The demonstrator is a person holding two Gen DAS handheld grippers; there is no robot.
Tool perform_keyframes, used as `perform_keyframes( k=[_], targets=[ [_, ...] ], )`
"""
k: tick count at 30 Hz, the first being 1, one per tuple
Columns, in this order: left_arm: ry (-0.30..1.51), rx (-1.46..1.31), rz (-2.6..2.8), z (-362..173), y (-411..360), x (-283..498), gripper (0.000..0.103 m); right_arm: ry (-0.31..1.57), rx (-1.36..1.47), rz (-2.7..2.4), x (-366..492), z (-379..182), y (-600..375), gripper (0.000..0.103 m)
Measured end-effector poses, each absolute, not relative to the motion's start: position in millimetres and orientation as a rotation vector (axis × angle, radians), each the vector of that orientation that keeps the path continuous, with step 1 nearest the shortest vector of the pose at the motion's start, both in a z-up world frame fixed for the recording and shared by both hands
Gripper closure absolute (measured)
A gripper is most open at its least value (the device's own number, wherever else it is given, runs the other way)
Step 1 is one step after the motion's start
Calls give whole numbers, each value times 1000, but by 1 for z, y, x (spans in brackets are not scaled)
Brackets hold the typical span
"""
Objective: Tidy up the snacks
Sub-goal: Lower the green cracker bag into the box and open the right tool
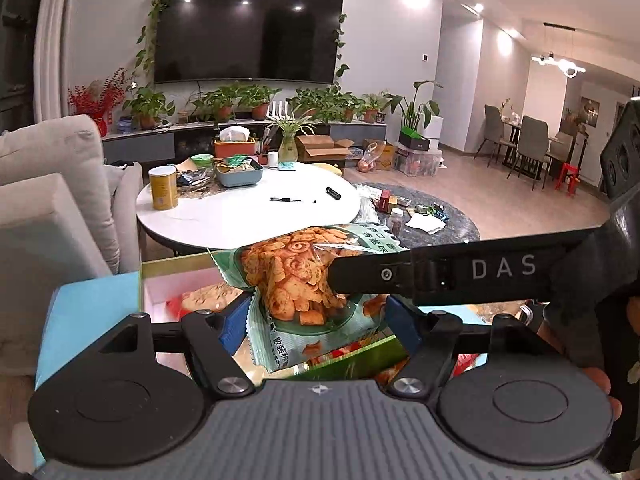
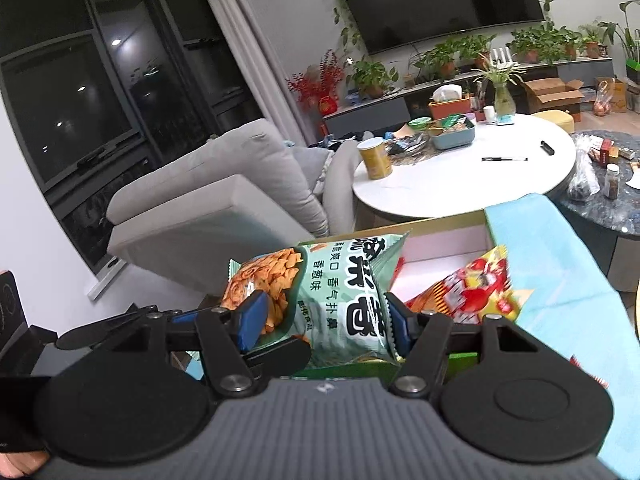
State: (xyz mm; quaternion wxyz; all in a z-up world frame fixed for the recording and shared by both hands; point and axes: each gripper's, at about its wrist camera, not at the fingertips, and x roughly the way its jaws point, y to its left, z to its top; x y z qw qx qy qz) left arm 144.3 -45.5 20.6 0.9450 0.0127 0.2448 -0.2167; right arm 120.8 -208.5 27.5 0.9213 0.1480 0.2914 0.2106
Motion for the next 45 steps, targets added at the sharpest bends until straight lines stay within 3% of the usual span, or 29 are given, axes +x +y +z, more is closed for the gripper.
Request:
perform_keyframes(
  k=[28,45],
  targets=[
    [578,146,-424,-31,-90,268,30,668,360,359,229,-17,-243,42],
    [555,60,-406,-15,-58,211,27,645,282,312,180,-4,-261,43]
  ],
)
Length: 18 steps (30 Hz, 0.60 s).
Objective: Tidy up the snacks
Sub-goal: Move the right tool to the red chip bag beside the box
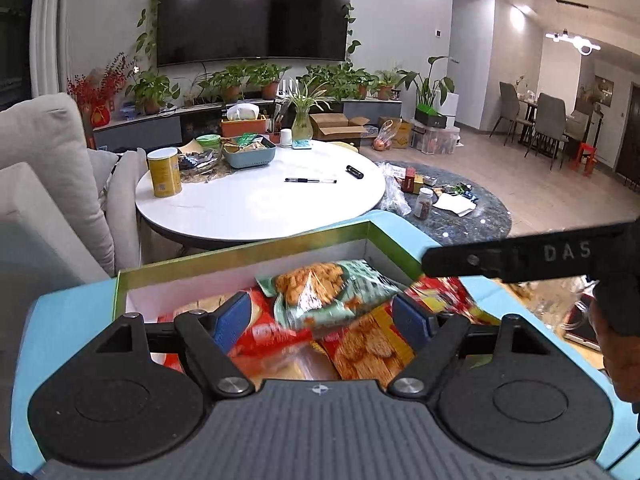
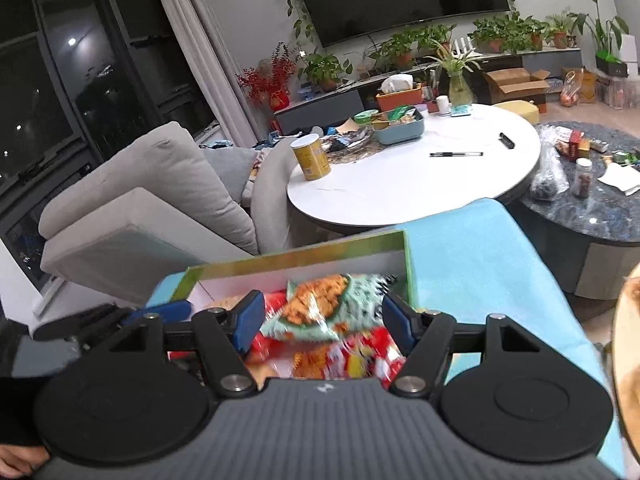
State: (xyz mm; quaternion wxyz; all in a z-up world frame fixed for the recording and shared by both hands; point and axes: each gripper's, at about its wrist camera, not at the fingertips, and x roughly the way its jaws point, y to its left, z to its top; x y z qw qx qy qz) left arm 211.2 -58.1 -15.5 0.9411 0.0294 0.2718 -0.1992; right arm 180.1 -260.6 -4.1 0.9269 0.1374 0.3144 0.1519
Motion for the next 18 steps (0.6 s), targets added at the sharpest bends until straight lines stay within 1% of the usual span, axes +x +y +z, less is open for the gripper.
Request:
perform_keyframes(
  k=[7,13,18],
  targets=[
    [532,89,-432,-14,-53,166,26,701,267,236,140,-24,-283,43],
    [543,84,-463,-14,-52,128,25,794,307,159,139,-47,-289,43],
    [539,80,-437,-16,-42,106,25,849,342,206,130,-61,-275,43]
  ],
)
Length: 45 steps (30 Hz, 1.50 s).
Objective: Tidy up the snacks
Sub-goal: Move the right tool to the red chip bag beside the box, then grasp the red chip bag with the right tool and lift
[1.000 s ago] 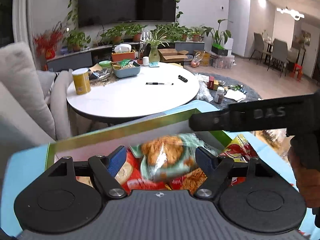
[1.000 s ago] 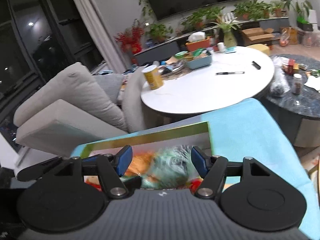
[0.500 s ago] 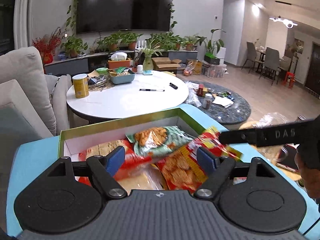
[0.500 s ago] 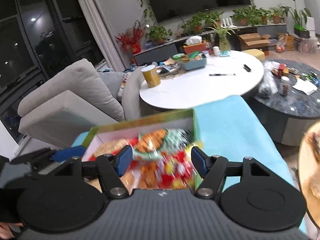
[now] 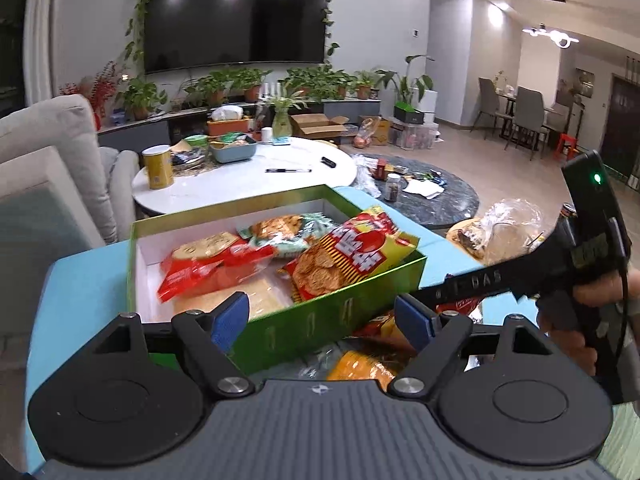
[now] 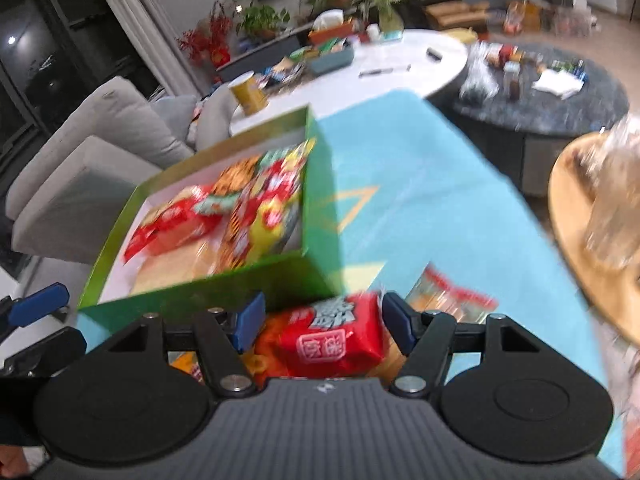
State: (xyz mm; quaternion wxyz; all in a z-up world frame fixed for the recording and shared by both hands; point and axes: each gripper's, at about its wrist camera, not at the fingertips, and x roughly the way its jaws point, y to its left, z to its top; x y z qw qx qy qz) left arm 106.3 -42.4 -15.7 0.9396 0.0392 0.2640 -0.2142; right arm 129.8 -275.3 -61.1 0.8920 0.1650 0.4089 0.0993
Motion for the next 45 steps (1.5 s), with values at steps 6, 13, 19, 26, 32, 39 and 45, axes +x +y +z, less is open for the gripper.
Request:
perform_keyframes(
  k=[6,13,19,26,32,39,45],
  targets=[
    [563,-44,-356,-29,-10,94,22,865,372,344,114,-69,-238,43],
    [623,-92,-292,-45,14,95,22,847,375,479,99,-66,-210,43],
    [671,-120,-346,-58,7,106,22,834,394,372,103,-61,-233,43],
    [725,-34,-383,-75,-13,109,22,887,372,382,106,-79,-230,43],
    [771,-42,-394,-85,-17,118,22,887,358,388,102,-80,-234,43],
    [794,-30,-365,-89,-18,133,20,884,354,369,100,-80,-239,43],
    [778,-68,-402,-80,-16,125,22,854,339,342,105,-73,-236,43]
  ],
)
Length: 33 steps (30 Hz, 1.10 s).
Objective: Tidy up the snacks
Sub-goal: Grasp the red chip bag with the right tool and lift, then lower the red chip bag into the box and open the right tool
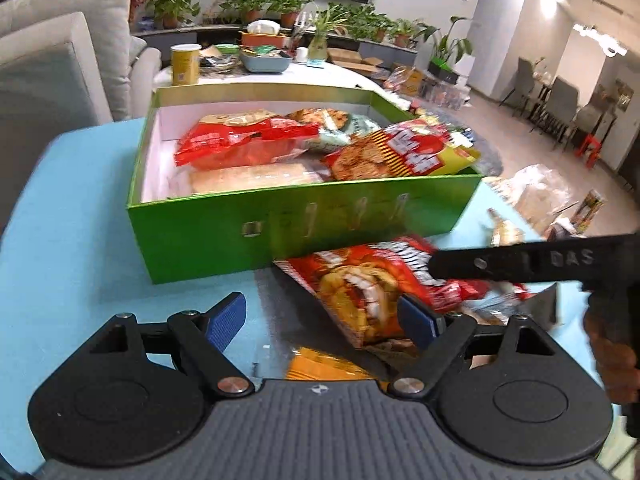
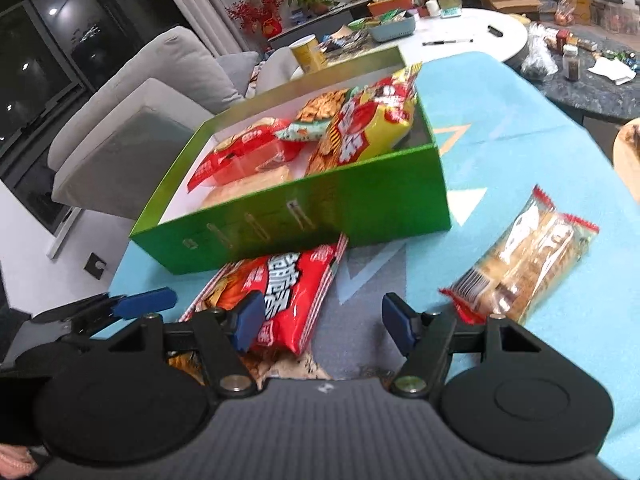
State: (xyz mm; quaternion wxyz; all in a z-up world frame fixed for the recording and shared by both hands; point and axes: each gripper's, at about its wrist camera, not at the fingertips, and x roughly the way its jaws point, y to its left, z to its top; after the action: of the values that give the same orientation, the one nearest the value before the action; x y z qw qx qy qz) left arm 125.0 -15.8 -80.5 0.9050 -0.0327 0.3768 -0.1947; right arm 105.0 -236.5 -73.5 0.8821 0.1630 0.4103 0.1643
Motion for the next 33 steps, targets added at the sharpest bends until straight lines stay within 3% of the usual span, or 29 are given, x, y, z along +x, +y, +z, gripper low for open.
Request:
perform_keyframes(
  k=[13,17,18,33],
  targets=[
    [835,-71,-462,-89,-33,135,27,910,405,400,123,-80,-228,43],
    [825,-78,-504,-85,-36,130,39,904,440,403,122,-81,-226,43],
    [819,-75,-510,-83,-37,127,39,901,444,414,120,-79,-224,47],
    [621,5,-471,-15,-19,93,39,691,316,475,89,-11,-194,47]
  ],
)
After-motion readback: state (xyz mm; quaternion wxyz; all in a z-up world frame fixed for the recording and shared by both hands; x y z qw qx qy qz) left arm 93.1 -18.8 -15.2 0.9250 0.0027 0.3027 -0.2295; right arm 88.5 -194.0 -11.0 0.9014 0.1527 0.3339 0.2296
